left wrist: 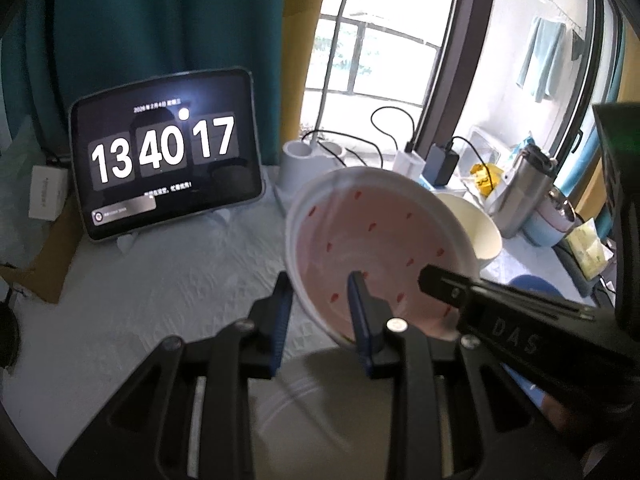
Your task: Organize plates and bowls
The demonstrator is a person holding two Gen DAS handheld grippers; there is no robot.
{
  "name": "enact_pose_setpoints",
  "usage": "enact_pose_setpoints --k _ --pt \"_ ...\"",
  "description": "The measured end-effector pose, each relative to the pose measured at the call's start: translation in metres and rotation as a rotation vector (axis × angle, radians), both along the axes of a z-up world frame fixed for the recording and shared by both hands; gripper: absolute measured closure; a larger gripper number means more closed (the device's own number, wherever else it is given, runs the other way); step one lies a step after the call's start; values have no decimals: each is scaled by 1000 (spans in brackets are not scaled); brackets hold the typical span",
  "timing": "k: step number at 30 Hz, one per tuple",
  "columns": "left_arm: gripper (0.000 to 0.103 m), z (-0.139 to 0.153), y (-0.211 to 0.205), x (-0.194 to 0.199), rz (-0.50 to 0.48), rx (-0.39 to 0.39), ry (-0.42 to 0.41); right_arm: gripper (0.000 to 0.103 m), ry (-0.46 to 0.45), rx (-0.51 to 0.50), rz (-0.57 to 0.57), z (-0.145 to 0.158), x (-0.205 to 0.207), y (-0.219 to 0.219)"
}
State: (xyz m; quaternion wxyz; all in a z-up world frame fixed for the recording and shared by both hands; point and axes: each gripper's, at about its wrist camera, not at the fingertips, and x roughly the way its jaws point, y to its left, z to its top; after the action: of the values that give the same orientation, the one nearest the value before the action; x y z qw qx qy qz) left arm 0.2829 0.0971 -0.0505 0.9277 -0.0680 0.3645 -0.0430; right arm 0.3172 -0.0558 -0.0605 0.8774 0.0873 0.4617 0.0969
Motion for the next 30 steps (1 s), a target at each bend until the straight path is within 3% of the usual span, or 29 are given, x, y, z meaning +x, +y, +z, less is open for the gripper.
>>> enact_pose_setpoints --k 30 --pt "74 26 -49 -46 -44 16 -61 86 -62 22 -28 29 -51 -47"
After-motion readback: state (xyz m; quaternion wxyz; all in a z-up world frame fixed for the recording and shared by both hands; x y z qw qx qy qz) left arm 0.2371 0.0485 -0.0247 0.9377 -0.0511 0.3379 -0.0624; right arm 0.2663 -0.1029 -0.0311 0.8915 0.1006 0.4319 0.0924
